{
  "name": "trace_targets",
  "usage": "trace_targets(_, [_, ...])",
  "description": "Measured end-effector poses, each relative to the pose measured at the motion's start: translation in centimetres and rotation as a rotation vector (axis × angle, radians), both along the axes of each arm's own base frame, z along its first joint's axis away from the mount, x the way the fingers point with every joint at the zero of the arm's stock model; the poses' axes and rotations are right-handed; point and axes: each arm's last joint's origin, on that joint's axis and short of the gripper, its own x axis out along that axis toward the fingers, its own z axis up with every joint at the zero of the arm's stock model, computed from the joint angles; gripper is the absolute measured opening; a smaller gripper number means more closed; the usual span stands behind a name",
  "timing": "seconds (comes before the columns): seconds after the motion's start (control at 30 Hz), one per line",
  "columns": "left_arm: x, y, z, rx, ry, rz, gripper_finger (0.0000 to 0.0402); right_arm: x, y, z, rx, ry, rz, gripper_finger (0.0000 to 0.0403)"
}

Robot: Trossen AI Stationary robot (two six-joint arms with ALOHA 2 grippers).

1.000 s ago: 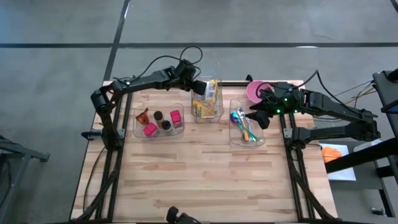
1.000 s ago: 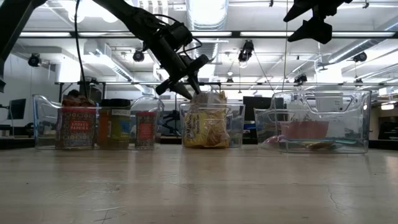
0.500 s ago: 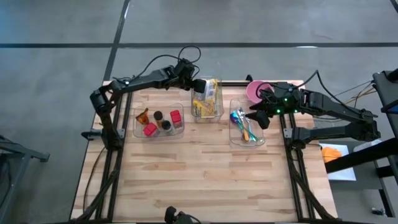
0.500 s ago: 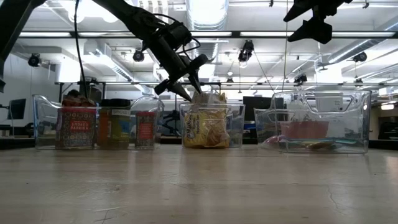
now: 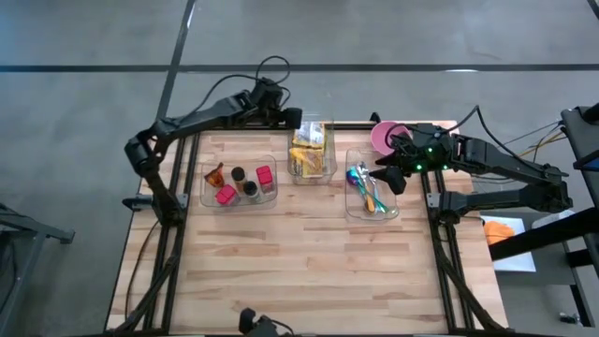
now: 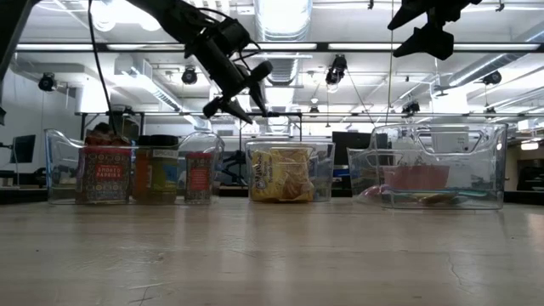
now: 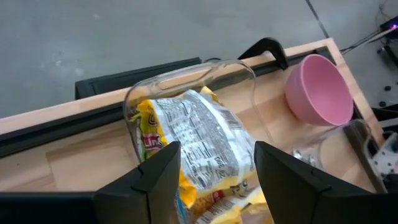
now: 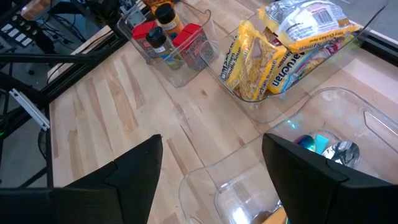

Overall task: Pick & Place Food Item
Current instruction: Return to Home Position

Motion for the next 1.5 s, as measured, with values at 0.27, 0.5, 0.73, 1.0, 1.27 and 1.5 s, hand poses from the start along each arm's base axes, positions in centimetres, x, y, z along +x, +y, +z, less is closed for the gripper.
trace_targets(0.27, [-0.7, -1.1, 2.3, -0.018, -0.092, -0.082, 0.0214, 0.0, 0.0, 0.0, -0.006, 0.001, 0.003, 0.0271])
trace_targets(0.5, [-1.1, -4.2, 5.5, 0.069, -0.148, -0.250, 0.0214, -0.2, 0.1, 0.2, 0.010, -0.023, 0.023, 0.0271])
trace_targets(0.73, [-1.6, -9.4, 9.2, 0.201, -0.207, -0.381, 0.0214, -1.5, 0.5, 1.1, -0.010, -0.093, 0.031, 0.0271])
trace_targets(1.0, [-2.6, -16.1, 11.0, 0.365, -0.189, -0.442, 0.0214, -2.9, 0.4, 2.1, -0.036, -0.172, -0.002, 0.0271])
trace_targets(1.27, [-5.8, -21.1, 7.4, 0.364, -0.334, -0.441, 0.0214, -4.6, -0.4, 2.6, -0.041, -0.232, 0.010, 0.0271])
trace_targets(1.5, [-10.4, -23.0, 5.6, 0.333, -0.528, -0.366, 0.0214, -5.7, -0.3, 2.2, -0.044, -0.255, 0.048, 0.0271])
